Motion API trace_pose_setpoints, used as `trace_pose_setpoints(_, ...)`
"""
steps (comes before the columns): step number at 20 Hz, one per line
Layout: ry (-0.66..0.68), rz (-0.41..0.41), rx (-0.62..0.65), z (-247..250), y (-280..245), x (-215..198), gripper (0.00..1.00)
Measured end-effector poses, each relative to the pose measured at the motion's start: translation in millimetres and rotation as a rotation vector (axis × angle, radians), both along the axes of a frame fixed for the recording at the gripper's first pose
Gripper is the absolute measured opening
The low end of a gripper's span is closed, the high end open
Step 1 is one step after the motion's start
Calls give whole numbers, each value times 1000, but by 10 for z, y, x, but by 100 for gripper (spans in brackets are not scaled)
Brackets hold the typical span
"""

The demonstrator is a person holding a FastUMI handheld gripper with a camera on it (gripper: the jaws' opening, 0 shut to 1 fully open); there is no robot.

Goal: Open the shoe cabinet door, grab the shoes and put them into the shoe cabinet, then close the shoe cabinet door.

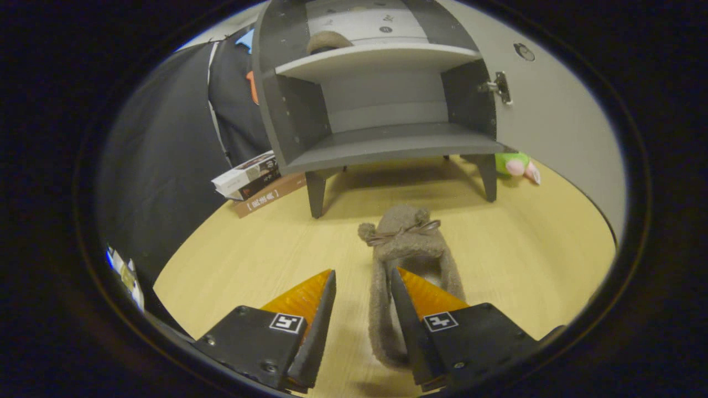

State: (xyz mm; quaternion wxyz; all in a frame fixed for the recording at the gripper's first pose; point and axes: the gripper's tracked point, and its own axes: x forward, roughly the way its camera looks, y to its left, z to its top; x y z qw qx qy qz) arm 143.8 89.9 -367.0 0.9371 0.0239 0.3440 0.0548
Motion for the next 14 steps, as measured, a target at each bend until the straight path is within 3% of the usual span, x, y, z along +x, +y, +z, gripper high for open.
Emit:
trace_pose_setpoints(1,17,-34,-53,-56,-171,31,63)
trace_pose_setpoints(3,50,-50,68,-15,-144,-45,18)
trace_pose_setpoints(4,42,-54,92,63,-182,-73,11)
trace_pose_setpoints(7,17,-36,132,90,-190,-75,10)
trace_pose_setpoints(11,-47,-40,88,232,-158,-87,10)
trace_pose_setpoints(14,-70,7,122,602,-93,-307,10)
